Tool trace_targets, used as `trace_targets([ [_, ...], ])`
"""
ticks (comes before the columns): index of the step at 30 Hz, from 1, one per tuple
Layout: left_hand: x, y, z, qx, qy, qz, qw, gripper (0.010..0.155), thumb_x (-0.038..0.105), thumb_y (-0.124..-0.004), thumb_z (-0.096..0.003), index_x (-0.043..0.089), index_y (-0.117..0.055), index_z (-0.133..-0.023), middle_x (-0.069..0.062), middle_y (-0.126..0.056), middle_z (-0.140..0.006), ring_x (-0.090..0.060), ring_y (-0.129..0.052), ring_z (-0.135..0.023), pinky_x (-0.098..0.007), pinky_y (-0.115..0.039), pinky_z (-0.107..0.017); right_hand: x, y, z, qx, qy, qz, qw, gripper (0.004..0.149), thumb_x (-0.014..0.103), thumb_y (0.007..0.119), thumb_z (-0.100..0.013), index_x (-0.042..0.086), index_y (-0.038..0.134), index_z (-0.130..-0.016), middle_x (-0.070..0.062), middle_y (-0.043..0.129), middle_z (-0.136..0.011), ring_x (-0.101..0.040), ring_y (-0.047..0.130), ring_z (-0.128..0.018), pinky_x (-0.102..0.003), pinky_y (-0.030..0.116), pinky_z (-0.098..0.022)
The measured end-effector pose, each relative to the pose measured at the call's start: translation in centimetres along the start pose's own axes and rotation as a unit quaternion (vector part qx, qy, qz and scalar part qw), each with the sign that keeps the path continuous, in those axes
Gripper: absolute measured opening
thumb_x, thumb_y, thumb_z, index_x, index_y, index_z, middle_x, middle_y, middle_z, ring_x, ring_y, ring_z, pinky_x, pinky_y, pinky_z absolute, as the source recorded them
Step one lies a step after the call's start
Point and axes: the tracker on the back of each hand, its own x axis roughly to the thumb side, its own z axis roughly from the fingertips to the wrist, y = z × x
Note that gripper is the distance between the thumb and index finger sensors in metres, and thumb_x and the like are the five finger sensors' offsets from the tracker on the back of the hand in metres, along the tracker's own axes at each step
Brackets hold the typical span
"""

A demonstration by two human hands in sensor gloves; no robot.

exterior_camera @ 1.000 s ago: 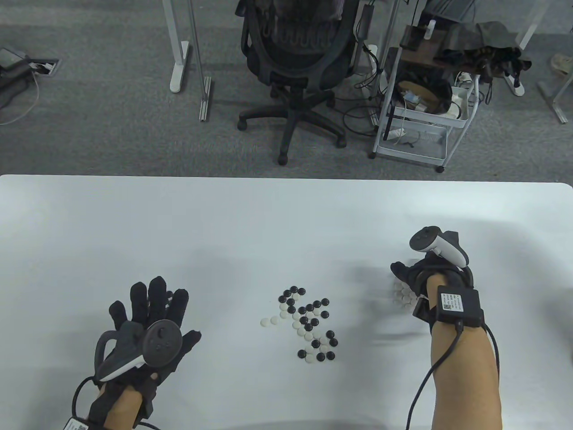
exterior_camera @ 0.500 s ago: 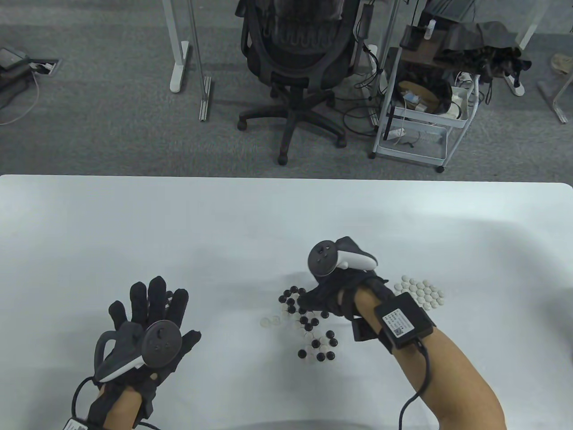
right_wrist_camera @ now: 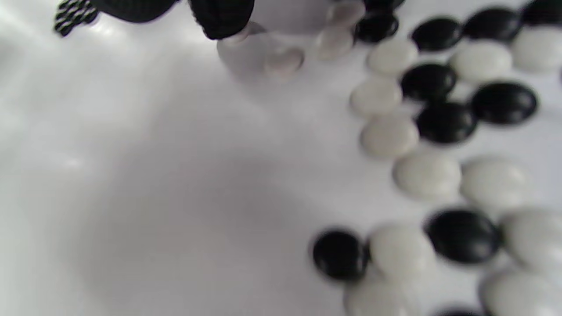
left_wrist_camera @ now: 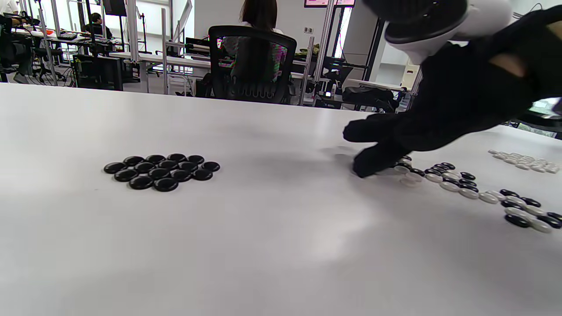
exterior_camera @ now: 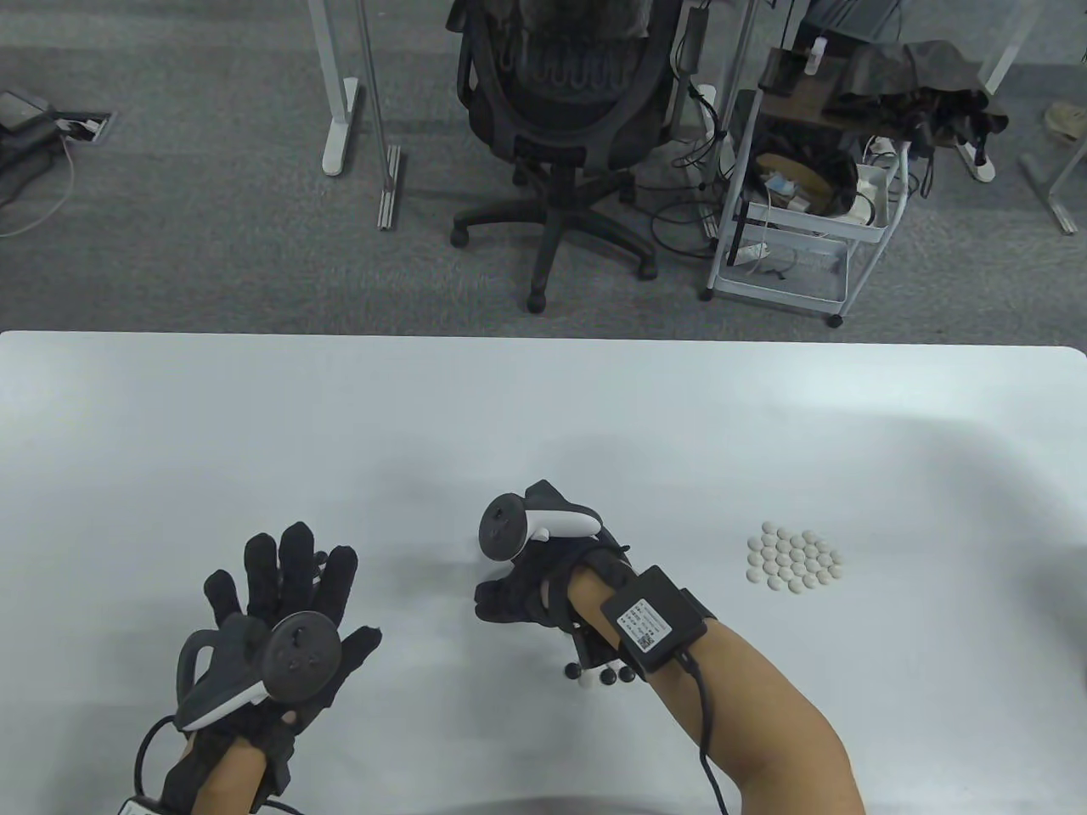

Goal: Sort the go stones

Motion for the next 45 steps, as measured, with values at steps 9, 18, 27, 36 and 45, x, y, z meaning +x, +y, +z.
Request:
trace_targets([
  [9, 0.0, 0.0, 0.1, 0.002, -0.002, 0.001, 1.0, 0.077, 0.052, -0.048, -0.0637, 0.01, -0.017, -0.121, -0.038, 0.01, -0.115, -0.064, 0.009, -0.095, -0.085, -0.002, -0.053, -7.5, -4.1, -1.3, -0.099, 0.141, -0.107, 0.979, 0.064, 0.052, 0.046, -0.054, 0.023, 0.046, -0.112, -0.025, -0.01, -0.106, -0.056, -0.014, -0.087, -0.082, 0.006, -0.055],
  [18, 0.1, 0.1, 0.3, 0.009, -0.007, 0.004, 1.0, 0.077, 0.052, -0.048, -0.0637, 0.01, -0.017, -0.121, -0.038, 0.01, -0.115, -0.064, 0.009, -0.095, -0.085, -0.002, -0.054, -21.0, -3.1, 6.3, -0.084, 0.269, -0.181, 0.942, 0.064, 0.052, 0.046, -0.054, 0.021, 0.055, -0.11, -0.025, -0.005, -0.108, -0.056, -0.012, -0.088, -0.083, 0.007, -0.055],
  [27, 0.0, -0.2, -0.1, 0.0, -0.003, -0.003, 1.0, 0.077, 0.052, -0.048, -0.0638, 0.01, -0.017, -0.121, -0.038, 0.01, -0.115, -0.064, 0.009, -0.095, -0.085, -0.002, -0.054, -26.7, -0.5, 11.1, -0.062, 0.288, -0.245, 0.924, 0.064, 0.052, 0.046, -0.055, 0.02, 0.058, -0.109, -0.025, -0.004, -0.109, -0.056, -0.013, -0.087, -0.083, 0.007, -0.055],
  [36, 0.0, -0.3, -0.1, -0.001, 0.001, -0.004, 1.0, 0.077, 0.052, -0.048, -0.0638, 0.01, -0.017, -0.121, -0.038, 0.01, -0.115, -0.064, 0.009, -0.095, -0.085, -0.002, -0.054, -27.3, 0.0, 12.0, -0.058, 0.29, -0.251, 0.922, 0.065, 0.052, 0.047, -0.055, 0.019, 0.061, -0.109, -0.024, -0.002, -0.11, -0.056, -0.012, -0.088, -0.083, 0.007, -0.055],
  [45, 0.1, -0.2, -0.1, -0.001, 0.0, -0.004, 1.0, 0.077, 0.052, -0.048, -0.0638, 0.01, -0.017, -0.121, -0.038, 0.01, -0.115, -0.064, 0.009, -0.095, -0.085, -0.002, -0.054, -22.0, -2.3, 11.5, -0.067, 0.205, -0.209, 0.954, 0.065, 0.051, 0.048, -0.055, 0.018, 0.063, -0.109, -0.026, 0.001, -0.111, -0.056, -0.012, -0.088, -0.083, 0.007, -0.055],
])
